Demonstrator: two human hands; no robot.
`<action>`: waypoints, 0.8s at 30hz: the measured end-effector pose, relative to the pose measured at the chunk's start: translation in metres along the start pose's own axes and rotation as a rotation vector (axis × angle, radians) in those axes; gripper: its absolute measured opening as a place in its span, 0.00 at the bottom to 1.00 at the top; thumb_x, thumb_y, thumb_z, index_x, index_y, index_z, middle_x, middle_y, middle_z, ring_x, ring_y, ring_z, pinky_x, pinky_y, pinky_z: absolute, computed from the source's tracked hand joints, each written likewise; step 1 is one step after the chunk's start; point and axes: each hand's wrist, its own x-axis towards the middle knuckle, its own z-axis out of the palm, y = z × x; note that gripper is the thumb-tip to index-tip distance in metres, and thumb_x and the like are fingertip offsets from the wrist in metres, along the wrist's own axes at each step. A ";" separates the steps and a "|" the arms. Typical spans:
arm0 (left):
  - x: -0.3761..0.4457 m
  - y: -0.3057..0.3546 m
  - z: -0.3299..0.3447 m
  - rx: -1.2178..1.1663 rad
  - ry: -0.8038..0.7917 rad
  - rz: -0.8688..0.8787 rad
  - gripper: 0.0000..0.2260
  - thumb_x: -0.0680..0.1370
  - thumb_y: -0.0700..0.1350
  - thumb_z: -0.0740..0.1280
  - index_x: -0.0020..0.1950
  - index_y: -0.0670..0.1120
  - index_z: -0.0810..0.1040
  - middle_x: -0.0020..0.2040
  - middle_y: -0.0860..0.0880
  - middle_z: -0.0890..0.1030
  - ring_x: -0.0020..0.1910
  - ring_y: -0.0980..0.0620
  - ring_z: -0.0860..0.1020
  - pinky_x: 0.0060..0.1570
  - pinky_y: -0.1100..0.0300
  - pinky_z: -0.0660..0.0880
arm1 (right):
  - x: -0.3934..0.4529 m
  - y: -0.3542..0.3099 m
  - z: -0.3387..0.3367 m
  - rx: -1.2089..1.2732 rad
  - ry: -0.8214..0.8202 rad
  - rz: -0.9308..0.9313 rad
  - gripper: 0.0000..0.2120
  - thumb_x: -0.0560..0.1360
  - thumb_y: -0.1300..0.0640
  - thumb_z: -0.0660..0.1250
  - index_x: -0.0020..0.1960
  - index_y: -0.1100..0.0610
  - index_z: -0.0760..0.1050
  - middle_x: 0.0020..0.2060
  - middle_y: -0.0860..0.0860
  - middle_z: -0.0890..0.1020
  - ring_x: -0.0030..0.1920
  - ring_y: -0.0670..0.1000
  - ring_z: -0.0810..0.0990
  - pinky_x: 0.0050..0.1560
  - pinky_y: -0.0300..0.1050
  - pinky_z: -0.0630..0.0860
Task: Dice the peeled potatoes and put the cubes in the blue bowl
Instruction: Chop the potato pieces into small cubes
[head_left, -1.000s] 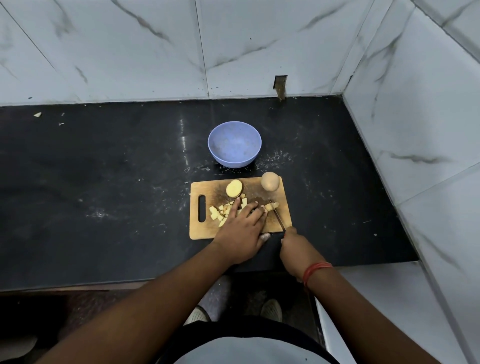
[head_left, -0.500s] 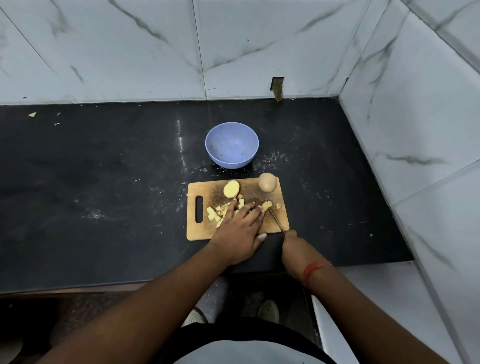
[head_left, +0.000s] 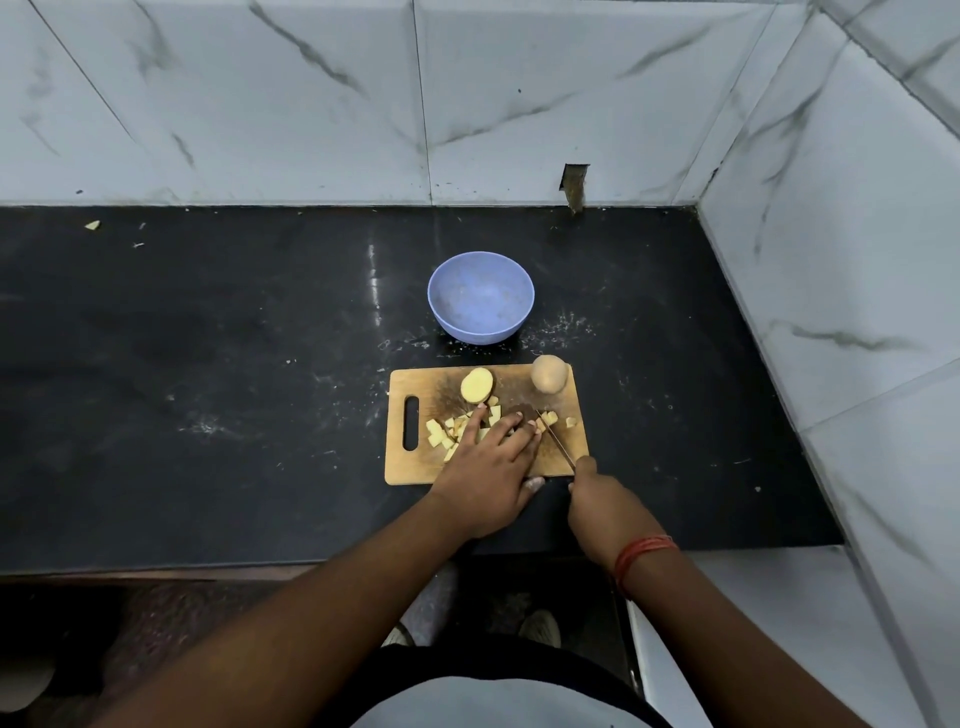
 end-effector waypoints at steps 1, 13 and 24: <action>0.000 0.000 0.000 0.000 0.001 0.000 0.29 0.83 0.60 0.52 0.77 0.43 0.68 0.74 0.48 0.71 0.76 0.45 0.63 0.76 0.35 0.52 | 0.000 0.000 0.000 -0.006 0.005 -0.002 0.07 0.81 0.61 0.51 0.58 0.58 0.63 0.46 0.58 0.80 0.45 0.58 0.81 0.42 0.51 0.76; 0.000 -0.001 0.001 -0.003 0.003 0.005 0.29 0.83 0.59 0.52 0.78 0.43 0.66 0.75 0.47 0.70 0.77 0.45 0.63 0.76 0.35 0.52 | 0.011 -0.005 -0.009 -0.068 -0.035 0.007 0.14 0.78 0.66 0.49 0.61 0.60 0.65 0.52 0.60 0.80 0.52 0.60 0.81 0.49 0.51 0.74; 0.001 0.000 -0.003 0.030 -0.038 -0.007 0.30 0.83 0.60 0.49 0.79 0.43 0.65 0.76 0.47 0.69 0.77 0.46 0.62 0.77 0.37 0.50 | 0.002 0.010 0.000 0.028 -0.154 0.035 0.12 0.79 0.63 0.53 0.63 0.60 0.63 0.50 0.59 0.80 0.49 0.57 0.81 0.48 0.49 0.74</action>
